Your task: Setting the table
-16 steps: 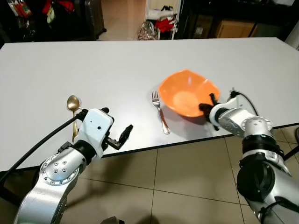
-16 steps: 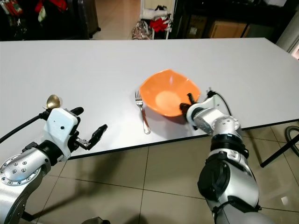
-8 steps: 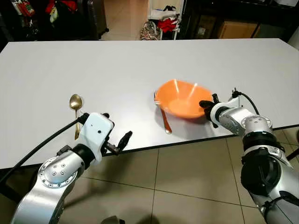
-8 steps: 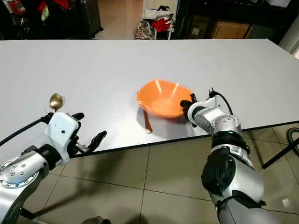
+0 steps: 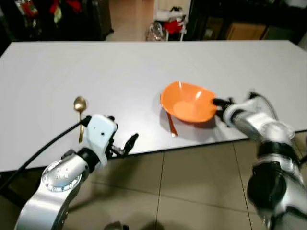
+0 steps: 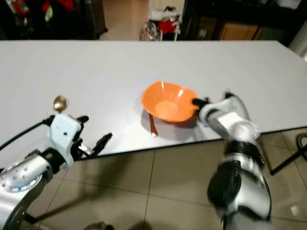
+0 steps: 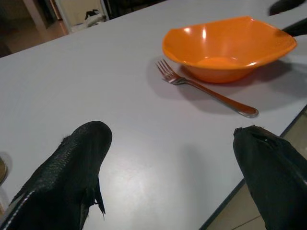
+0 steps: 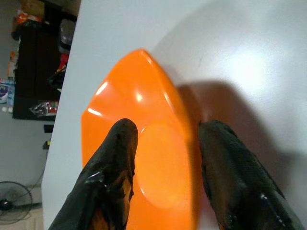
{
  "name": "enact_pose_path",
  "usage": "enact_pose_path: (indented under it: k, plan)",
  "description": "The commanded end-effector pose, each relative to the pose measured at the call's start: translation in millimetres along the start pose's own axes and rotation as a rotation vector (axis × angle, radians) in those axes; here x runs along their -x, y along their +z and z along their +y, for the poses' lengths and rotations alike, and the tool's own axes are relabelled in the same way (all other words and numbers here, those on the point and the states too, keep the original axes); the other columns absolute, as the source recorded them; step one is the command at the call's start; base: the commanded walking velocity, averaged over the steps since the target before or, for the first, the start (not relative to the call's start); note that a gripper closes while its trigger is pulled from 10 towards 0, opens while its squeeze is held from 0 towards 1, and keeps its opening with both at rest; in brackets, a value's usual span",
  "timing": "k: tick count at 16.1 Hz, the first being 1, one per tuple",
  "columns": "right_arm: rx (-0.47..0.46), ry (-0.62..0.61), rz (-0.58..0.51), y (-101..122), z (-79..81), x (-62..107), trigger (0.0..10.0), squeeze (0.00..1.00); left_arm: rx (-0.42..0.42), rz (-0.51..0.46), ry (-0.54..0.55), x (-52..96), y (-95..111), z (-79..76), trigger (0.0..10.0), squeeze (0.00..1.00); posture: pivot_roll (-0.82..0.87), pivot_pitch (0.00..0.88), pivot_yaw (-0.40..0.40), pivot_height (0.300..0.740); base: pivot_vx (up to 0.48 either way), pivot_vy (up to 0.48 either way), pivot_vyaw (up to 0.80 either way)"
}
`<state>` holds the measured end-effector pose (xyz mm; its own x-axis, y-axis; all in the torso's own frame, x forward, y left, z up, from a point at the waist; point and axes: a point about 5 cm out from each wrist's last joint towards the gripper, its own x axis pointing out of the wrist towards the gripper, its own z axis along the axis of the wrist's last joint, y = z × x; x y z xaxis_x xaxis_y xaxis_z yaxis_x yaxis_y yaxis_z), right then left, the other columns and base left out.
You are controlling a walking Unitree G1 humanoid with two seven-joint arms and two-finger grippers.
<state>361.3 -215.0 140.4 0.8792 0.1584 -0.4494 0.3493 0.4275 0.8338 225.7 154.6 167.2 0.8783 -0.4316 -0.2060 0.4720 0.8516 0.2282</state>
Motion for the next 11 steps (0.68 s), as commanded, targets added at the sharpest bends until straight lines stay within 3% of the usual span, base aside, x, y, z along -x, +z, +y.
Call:
enact_pose_path:
  k: [1, 2, 3, 4, 5, 6, 7, 11]
  plan:
    - [0.02, 0.012, -0.008, 3.8, 4.5, 6.1, 10.0, 0.91, 0.006, -0.019, 0.005, 1.6, 4.3, 0.0, 10.0, 0.0, 0.0, 0.014, -0.072, 0.74, 0.0, 0.0, 0.0]
    - [0.064, 0.025, -0.042, 7.7, 3.6, 17.2, 10.0, 0.91, 0.012, -0.027, 0.014, 2.4, 5.3, 0.9, 10.0, 0.0, -0.01, 0.013, -0.073, 0.74, 0.0, 0.0, 0.0]
    - [0.275, -0.012, -0.191, 19.3, -1.5, 37.7, 10.0, 0.92, 0.025, -0.045, 0.031, 3.6, 7.7, 1.9, 10.0, 0.0, -0.01, 0.011, -0.071, 0.74, 0.0, 0.0, 0.0]
    - [0.563, -0.032, -0.349, 24.4, 0.9, 59.6, 10.0, 0.94, 0.045, -0.066, 0.057, 5.1, 10.1, 2.5, 10.0, 0.0, -0.02, 0.01, -0.062, 0.74, 0.0, 0.0, 0.0]
    - [0.761, -0.032, -0.404, 18.8, 4.3, 71.9, 10.0, 1.0, 0.058, -0.08, 0.088, 7.0, 12.1, 1.8, 10.0, 0.0, -0.02, 0.011, -0.057, 0.74, 0.0, 0.0, 0.61]
    - [0.925, -0.021, -0.428, 7.3, 11.3, 82.4, 10.0, 1.0, 0.058, -0.089, 0.123, 9.1, 13.7, -0.1, 10.0, 0.0, -0.03, 0.012, -0.053, 0.74, 0.0, 0.0, 0.8]
    - [1.026, 0.03, -0.431, -6.3, 20.0, 89.7, 10.0, 1.0, 0.061, -0.099, 0.158, 10.5, 14.7, -1.2, 10.0, 0.0, -0.03, 0.012, -0.052, 0.74, 0.0, 0.0, 0.8]
    - [1.185, 0.227, -0.44, -51.1, 55.3, 88.6, 10.0, 1.0, 0.023, -0.091, 0.292, 4.9, 14.2, 4.4, 10.0, 0.0, -0.02, 0.014, -0.066, 0.74, 0.0, 0.0, 0.8]
